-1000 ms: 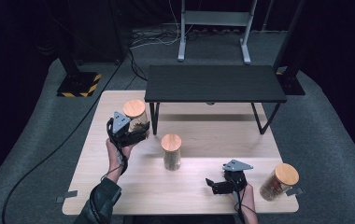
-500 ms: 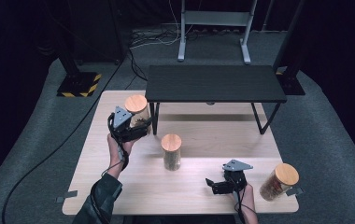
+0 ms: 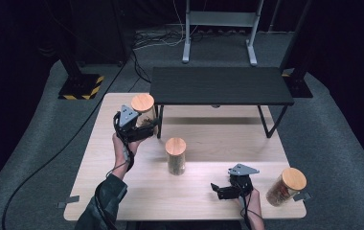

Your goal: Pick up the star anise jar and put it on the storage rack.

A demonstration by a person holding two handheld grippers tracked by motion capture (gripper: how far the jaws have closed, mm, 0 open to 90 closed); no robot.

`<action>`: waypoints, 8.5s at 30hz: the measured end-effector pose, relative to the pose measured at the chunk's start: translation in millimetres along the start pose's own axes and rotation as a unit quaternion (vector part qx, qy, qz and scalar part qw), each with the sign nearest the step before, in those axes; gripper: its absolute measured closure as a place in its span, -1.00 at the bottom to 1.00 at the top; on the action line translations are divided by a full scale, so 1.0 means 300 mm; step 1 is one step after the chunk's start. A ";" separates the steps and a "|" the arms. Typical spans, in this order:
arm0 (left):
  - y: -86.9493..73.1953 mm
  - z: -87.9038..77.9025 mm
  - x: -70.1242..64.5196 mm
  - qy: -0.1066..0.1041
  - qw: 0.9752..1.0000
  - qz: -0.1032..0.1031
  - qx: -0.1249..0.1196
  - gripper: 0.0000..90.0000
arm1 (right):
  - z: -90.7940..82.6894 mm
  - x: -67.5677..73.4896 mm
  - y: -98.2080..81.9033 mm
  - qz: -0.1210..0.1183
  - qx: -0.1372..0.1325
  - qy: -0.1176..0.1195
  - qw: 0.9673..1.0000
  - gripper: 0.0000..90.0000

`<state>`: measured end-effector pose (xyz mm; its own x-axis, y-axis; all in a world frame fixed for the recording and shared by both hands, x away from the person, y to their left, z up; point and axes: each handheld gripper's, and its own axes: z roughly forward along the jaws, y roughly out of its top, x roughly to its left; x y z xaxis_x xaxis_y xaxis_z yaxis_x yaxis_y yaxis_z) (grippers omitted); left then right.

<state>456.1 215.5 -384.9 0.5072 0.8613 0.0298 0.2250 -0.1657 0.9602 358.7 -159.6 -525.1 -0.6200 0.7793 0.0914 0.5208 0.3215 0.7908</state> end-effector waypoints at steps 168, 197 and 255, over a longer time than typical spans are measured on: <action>0.394 0.203 0.043 -0.007 1.000 0.003 0.021 -0.45 | 0.000 -0.002 0.000 0.002 -0.002 -0.001 1.000 -0.96; 0.396 0.250 0.070 -0.021 1.000 -0.014 0.014 -0.45 | 0.003 -0.001 0.001 0.001 0.001 -0.001 1.000 -0.96; 0.430 0.227 0.074 -0.009 0.990 0.011 0.143 -1.00 | 0.003 -0.001 0.001 0.000 0.002 0.000 1.000 -0.96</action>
<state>553.1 180.4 -279.3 0.5291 0.8475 0.0430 0.4389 -0.3167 0.8409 359.7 -159.2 -525.4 -0.6202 0.7791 0.0913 0.5234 0.3243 0.7880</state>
